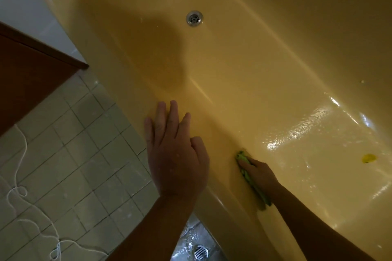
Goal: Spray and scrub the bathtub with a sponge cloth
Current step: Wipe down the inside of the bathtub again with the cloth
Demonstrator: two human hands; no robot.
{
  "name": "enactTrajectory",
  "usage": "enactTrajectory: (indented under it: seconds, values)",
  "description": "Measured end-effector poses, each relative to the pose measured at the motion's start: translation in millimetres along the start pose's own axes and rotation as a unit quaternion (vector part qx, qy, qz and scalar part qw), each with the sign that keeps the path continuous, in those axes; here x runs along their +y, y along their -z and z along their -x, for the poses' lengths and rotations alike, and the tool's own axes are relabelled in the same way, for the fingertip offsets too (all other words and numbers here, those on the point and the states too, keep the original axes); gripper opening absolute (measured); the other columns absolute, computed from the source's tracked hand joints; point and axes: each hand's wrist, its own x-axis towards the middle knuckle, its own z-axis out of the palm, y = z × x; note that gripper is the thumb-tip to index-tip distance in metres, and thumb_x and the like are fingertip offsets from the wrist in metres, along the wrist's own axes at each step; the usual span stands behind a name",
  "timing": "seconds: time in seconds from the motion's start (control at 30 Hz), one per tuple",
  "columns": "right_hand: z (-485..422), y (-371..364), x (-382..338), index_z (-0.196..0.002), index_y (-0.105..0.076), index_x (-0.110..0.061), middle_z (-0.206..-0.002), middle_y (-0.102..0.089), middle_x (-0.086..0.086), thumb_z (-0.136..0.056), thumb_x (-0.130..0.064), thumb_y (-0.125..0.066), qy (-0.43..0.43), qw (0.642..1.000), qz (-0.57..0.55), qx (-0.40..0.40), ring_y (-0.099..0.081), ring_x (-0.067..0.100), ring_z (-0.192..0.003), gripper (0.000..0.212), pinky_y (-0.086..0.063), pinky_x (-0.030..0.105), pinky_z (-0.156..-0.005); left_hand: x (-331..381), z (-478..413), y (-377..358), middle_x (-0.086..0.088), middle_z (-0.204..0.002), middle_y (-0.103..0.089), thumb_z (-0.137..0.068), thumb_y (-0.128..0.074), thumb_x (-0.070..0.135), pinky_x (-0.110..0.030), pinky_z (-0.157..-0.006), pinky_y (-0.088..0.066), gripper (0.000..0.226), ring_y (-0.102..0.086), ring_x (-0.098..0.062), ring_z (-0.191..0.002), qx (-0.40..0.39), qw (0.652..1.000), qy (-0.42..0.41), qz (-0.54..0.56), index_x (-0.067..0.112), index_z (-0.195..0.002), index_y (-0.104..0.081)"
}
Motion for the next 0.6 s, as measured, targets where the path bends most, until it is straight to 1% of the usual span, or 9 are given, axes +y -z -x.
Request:
enactTrajectory:
  seconds: [0.07, 0.13, 0.23, 0.3, 0.33, 0.4, 0.5, 0.57, 0.6]
  values:
    - [-15, -7, -5, -0.143, -0.057, -0.036, -0.138, -0.065, 0.007, -0.084, -0.081, -0.052, -0.011, 1.0, -0.006, 0.025, -0.063, 0.031, -0.118, 0.075, -0.051, 0.05, -0.104, -2, -3, -1, -0.017, -0.155, -0.051, -0.087, -0.04, 0.017, -0.052, -0.129, -0.016, 0.053, -0.034, -0.033, -0.154, 0.003, 1.0, 0.003, 0.006, 0.004, -0.128, -0.071]
    - [-2, -13, -45, -0.141, -0.058, -0.041, -0.14, -0.064, -0.001, -0.08, -0.081, -0.053, 0.057, 0.998, -0.011, 0.016, -0.062, 0.024, -0.121, 0.074, -0.049, 0.048, -0.107, -5, -6, -1, -0.017, -0.156, -0.05, -0.087, -0.039, 0.018, -0.053, -0.129, -0.015, 0.054, -0.033, -0.034, -0.154, 0.0, 1.0, 0.001, 0.004, 0.004, -0.129, -0.071]
    - [41, -10, -97, -0.143, -0.055, -0.047, -0.144, -0.055, -0.025, -0.096, -0.057, -0.061, 0.221, 0.973, -0.029, -0.053, -0.053, -0.004, -0.129, 0.049, -0.04, 0.022, -0.113, -7, -10, 1, -0.016, -0.158, -0.047, -0.089, -0.038, 0.02, -0.051, -0.13, -0.012, 0.055, -0.031, -0.034, -0.155, -0.004, 1.0, 0.0, 0.007, 0.004, -0.132, -0.069]
    - [62, 0, -104, -0.144, -0.053, -0.049, -0.143, -0.052, -0.032, -0.096, -0.052, -0.061, 0.278, 0.955, -0.039, -0.091, -0.048, -0.015, -0.129, 0.049, -0.038, 0.009, -0.108, -8, -13, 2, -0.016, -0.158, -0.047, -0.089, -0.038, 0.021, -0.05, -0.129, -0.012, 0.055, -0.031, -0.034, -0.155, -0.002, 1.0, -0.001, 0.005, 0.004, -0.131, -0.069]
    - [60, 3, -96, -0.144, -0.052, -0.052, -0.144, -0.052, -0.031, -0.093, -0.055, -0.061, 0.273, 0.957, -0.038, -0.096, -0.049, -0.013, -0.13, 0.052, -0.039, 0.01, -0.107, -9, -13, 2, -0.016, -0.158, -0.048, -0.089, -0.038, 0.021, -0.051, -0.129, -0.012, 0.055, -0.031, -0.034, -0.155, -0.002, 1.0, -0.002, 0.004, 0.005, -0.131, -0.069]
    - [39, 3, -67, -0.142, -0.049, -0.059, -0.147, -0.054, -0.022, -0.087, -0.071, -0.057, 0.212, 0.973, -0.016, -0.089, -0.053, 0.001, -0.132, 0.057, -0.042, 0.022, -0.109, -12, -15, 1, -0.015, -0.158, -0.048, -0.088, -0.039, 0.019, -0.053, -0.129, -0.014, 0.055, -0.031, -0.034, -0.155, 0.003, 1.0, -0.005, 0.006, 0.005, -0.13, -0.07]
    - [-1, 4, -22, -0.15, -0.042, -0.051, -0.156, -0.049, 0.001, -0.076, -0.095, -0.042, 0.05, 0.996, 0.041, -0.061, -0.051, 0.026, -0.136, 0.086, -0.039, 0.048, -0.117, -13, -19, -1, -0.016, -0.156, -0.051, -0.087, -0.039, 0.016, -0.055, -0.128, -0.017, 0.053, -0.033, -0.034, -0.154, 0.013, 1.0, -0.001, 0.01, 0.005, -0.127, -0.071]
    - [-20, 0, -17, -0.154, -0.043, -0.035, -0.156, -0.048, 0.012, -0.088, -0.082, -0.045, -0.009, 0.998, 0.032, -0.044, -0.051, 0.034, -0.136, 0.081, -0.039, 0.05, -0.116, -13, -20, -2, -0.016, -0.154, -0.052, -0.087, -0.04, 0.014, -0.055, -0.128, -0.018, 0.051, -0.034, -0.034, -0.154, 0.023, 1.0, 0.006, 0.018, 0.004, -0.124, -0.073]
    - [-22, -3, -26, -0.154, -0.044, -0.032, -0.155, -0.049, 0.012, -0.093, -0.073, -0.049, -0.002, 0.999, 0.027, -0.047, -0.051, 0.034, -0.135, 0.074, -0.04, 0.048, -0.115, -13, -20, -3, -0.016, -0.154, -0.053, -0.087, -0.04, 0.012, -0.056, -0.127, -0.019, 0.05, -0.035, -0.034, -0.153, 0.03, 0.999, 0.006, 0.024, 0.003, -0.123, -0.074]
